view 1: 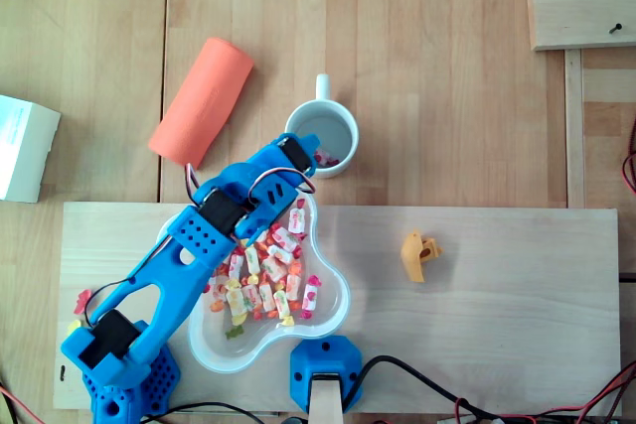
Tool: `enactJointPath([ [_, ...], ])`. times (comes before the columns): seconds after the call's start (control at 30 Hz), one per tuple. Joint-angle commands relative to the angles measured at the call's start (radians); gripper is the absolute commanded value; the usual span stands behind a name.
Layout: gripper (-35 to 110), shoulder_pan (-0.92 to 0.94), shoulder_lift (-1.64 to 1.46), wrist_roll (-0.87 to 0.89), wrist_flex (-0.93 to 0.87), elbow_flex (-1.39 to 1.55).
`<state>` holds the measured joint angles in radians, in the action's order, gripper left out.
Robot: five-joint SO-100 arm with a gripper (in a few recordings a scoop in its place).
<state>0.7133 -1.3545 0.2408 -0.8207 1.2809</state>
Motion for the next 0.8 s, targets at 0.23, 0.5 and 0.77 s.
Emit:
enactJointPath([
  [0.23,0,-0.276,-0.4,-0.051,-0.018,0.006],
  [0.5,-1,-0.703,-0.742,-0.155,0.011,0.227],
  [0.77,-1,-0.822,-1.221,-0.23,0.184,0.686],
])
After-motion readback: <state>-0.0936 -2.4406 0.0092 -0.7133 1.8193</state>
